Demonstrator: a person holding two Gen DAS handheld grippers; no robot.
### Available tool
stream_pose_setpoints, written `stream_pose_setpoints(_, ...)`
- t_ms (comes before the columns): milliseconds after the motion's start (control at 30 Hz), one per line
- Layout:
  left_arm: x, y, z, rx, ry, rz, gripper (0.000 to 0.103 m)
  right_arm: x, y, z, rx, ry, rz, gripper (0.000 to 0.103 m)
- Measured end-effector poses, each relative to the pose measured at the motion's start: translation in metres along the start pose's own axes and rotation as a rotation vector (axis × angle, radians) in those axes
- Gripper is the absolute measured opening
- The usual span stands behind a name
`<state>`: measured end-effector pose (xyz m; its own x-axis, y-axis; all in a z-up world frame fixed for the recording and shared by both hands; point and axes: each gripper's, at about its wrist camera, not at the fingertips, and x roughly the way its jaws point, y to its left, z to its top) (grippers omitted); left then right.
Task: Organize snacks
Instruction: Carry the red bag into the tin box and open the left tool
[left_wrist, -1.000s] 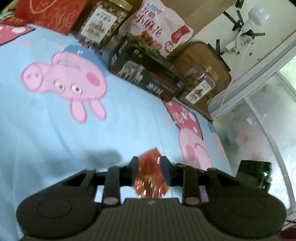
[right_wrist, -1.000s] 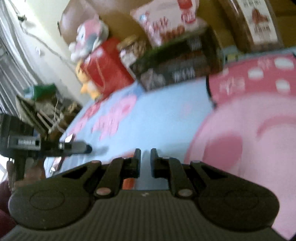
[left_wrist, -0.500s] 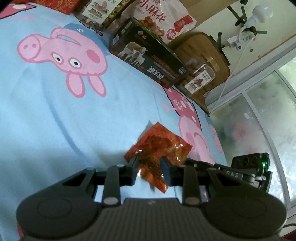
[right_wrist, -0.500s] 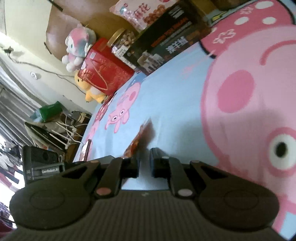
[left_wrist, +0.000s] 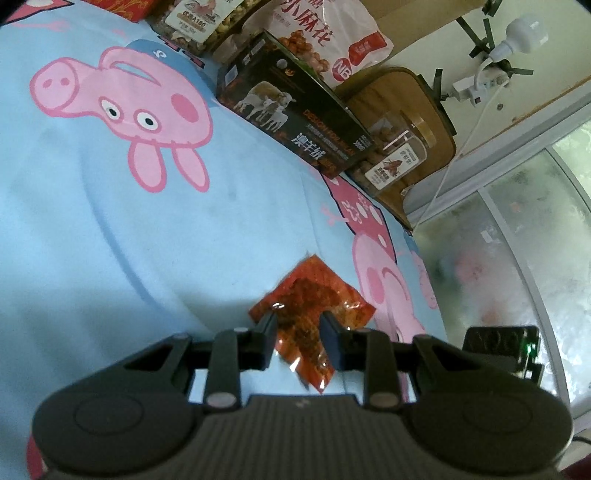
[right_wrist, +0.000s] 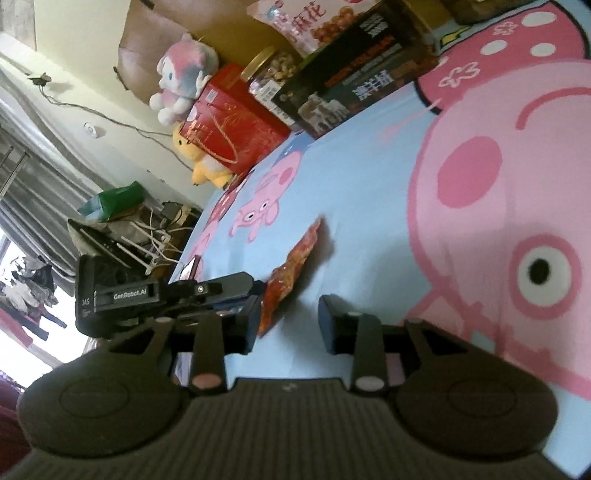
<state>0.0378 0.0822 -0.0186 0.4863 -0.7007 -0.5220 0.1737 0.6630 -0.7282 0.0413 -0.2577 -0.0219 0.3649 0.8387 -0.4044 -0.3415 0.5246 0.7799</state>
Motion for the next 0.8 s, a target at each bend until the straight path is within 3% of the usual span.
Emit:
stream_pose_setpoints(100,0.001,-0.002,0.000,0.006,0.001,0.006,0.027,0.014,0.005,0.005,-0.028,0.000,-0.010,0.036)
stream_pose_setpoints(133,0.000,-0.004,0.001,0.016,0.002,0.016,0.028,0.021,0.008,0.006,-0.043,0.006,-0.011,0.029)
stream_pose_setpoints(167,-0.003,-0.007,0.003,0.034,-0.007,0.035,0.031,0.027,0.008,0.007,-0.057,0.020,-0.018,0.018)
stream_pose_setpoints(233,-0.010,-0.010,0.006,0.068,-0.033,0.058,0.043,0.030,0.007,0.009,-0.063,0.025,-0.006,0.016)
stream_pose_setpoints(333,-0.019,-0.013,0.016,0.101,-0.061,0.063,0.050,0.023,0.006,0.014,-0.082,0.020,0.023,0.014)
stream_pose_setpoints(433,-0.019,-0.013,0.026,0.100,-0.074,0.023,0.060,0.014,0.000,0.020,-0.053,0.003,0.068,0.012)
stream_pose_setpoints(533,-0.013,-0.011,0.033,0.069,-0.057,-0.062,0.066,0.007,-0.007,0.025,-0.008,0.008,0.170,0.012)
stream_pose_setpoints(700,0.001,-0.015,0.036,0.033,-0.006,-0.204,0.066,-0.001,-0.018,0.034,0.100,-0.022,0.299,0.012)
stream_pose_setpoints(767,0.007,-0.018,0.038,0.025,0.014,-0.245,0.059,-0.002,-0.025,0.038,0.141,-0.029,0.342,0.012)
stream_pose_setpoints(800,0.010,-0.021,0.040,0.028,0.024,-0.255,0.044,-0.002,-0.026,0.041,0.156,-0.030,0.359,0.012)
